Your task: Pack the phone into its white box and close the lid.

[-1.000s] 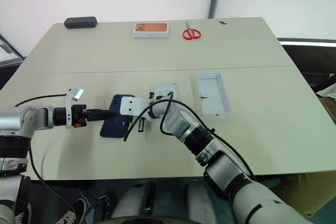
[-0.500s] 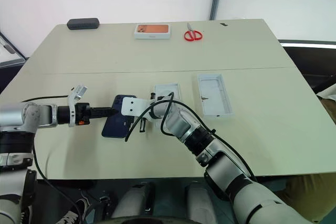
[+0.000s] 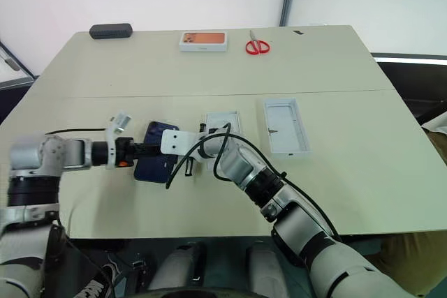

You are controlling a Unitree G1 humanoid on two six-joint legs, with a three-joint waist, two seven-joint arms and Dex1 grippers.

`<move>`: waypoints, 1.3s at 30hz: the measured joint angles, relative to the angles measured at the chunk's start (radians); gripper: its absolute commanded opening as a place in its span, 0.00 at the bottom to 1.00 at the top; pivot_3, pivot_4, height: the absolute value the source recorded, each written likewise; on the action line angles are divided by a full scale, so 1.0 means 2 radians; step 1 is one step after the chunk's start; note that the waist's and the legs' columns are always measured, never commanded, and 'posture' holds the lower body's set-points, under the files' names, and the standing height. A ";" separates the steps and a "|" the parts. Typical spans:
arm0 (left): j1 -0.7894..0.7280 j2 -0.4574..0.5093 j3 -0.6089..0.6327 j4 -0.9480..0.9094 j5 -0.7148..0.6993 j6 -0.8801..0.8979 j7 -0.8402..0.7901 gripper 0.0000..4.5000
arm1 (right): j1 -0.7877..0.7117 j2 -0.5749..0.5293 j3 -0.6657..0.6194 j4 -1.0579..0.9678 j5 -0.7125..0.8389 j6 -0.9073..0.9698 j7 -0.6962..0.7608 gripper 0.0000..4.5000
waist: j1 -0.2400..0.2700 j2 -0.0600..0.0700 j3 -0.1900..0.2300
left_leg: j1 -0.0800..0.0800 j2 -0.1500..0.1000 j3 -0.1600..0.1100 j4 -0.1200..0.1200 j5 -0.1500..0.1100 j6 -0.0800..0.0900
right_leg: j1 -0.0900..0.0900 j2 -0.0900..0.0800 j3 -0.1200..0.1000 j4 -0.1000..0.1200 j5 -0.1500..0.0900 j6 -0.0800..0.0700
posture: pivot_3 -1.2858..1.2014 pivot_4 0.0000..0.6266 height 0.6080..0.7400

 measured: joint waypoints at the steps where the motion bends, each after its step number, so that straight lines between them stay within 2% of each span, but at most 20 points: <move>1: -0.008 -0.001 0.000 0.004 -0.001 0.009 0.005 0.97 | 0.000 0.000 0.000 0.001 0.000 -0.001 -0.001 0.01 | 0.000 0.000 0.000 | 0.000 0.000 0.000 0.000 0.000 0.000 | 0.000 0.000 0.000 0.000 0.000 0.000 | 0.52 0.24 1.00; 16: 0.017 0.012 0.021 0.038 -0.042 -0.027 -0.003 0.97 | 0.000 0.004 0.002 0.004 0.001 -0.010 -0.003 0.01 | -0.002 -0.001 0.000 | 0.000 0.001 0.000 -0.004 0.001 -0.002 | -0.001 0.001 0.001 0.000 0.000 0.000 | 0.52 0.24 1.00; 33: 0.047 0.043 0.039 0.033 -0.077 -0.043 0.006 0.97 | 0.000 0.005 0.004 0.004 0.001 -0.014 -0.005 0.01 | -0.006 -0.002 0.001 | 0.000 0.001 0.000 -0.004 0.001 -0.002 | -0.002 0.001 0.001 0.000 0.000 -0.001 | 0.52 0.24 1.00; 36: 0.049 0.038 0.044 0.039 -0.080 -0.043 0.013 0.78 | 0.000 0.005 0.004 0.004 0.001 -0.013 -0.006 0.00 | -0.006 -0.002 0.001 | 0.000 0.001 0.000 -0.004 0.001 -0.002 | -0.002 0.001 0.001 0.000 0.000 -0.001 | 0.52 0.24 1.00; 39: 0.061 0.025 0.045 0.039 -0.082 -0.042 0.021 0.45 | 0.000 0.004 0.004 0.004 0.001 -0.013 -0.006 0.00 | -0.005 -0.002 0.001 | 0.000 0.001 0.000 -0.004 0.001 -0.002 | -0.001 0.001 0.001 0.000 0.000 -0.001 | 0.52 0.24 1.00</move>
